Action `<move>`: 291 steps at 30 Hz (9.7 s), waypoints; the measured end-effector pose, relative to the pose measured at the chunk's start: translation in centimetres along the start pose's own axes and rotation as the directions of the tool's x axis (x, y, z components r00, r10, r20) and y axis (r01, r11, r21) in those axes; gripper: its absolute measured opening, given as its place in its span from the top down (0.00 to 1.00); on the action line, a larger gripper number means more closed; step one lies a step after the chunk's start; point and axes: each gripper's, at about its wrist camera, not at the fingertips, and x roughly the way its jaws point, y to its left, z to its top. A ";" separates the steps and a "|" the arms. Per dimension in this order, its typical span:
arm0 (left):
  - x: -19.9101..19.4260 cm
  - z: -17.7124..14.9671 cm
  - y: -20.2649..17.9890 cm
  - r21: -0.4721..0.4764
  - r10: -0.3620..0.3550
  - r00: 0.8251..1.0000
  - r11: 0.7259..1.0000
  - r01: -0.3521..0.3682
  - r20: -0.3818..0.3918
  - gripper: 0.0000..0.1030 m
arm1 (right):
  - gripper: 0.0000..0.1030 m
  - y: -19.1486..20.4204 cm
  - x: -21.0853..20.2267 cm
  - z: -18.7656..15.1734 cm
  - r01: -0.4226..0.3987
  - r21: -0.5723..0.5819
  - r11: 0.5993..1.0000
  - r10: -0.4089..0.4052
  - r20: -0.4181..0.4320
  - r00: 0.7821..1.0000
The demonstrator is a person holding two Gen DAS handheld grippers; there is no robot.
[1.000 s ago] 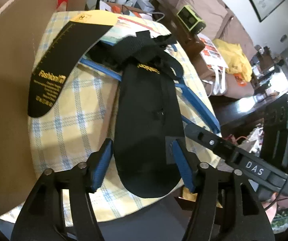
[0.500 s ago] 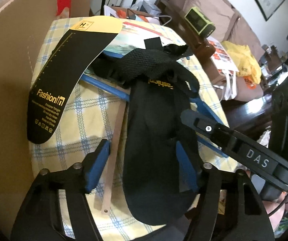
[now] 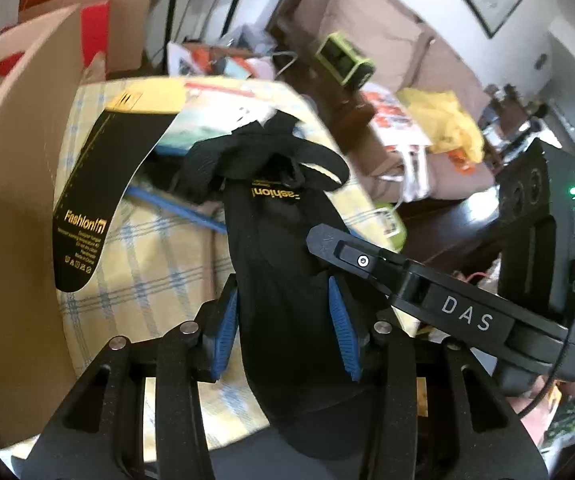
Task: Organize objects
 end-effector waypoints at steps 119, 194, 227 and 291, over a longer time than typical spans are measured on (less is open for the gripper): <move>-10.9 3.2 11.6 -0.148 0.058 0.992 0.988 -0.041 0.112 0.09 | 0.44 10.5 7.3 2.0 -0.003 -0.113 0.994 -0.011 -0.119 0.993; -9.0 1.2 1.6 -0.022 0.004 0.987 1.000 -0.001 0.159 0.07 | 0.96 1.2 1.5 -2.5 -0.157 0.087 0.984 0.161 -0.039 0.986; 3.7 0.3 5.4 -0.341 -0.246 0.969 0.914 0.221 -0.031 0.22 | 0.96 -0.9 0.5 -3.9 -0.328 0.222 0.918 0.352 -0.080 0.932; -11.6 3.7 18.3 -0.293 0.003 0.994 0.956 0.029 0.109 0.31 | 0.86 25.2 8.3 -1.9 -0.255 -0.325 0.910 0.187 -0.227 0.956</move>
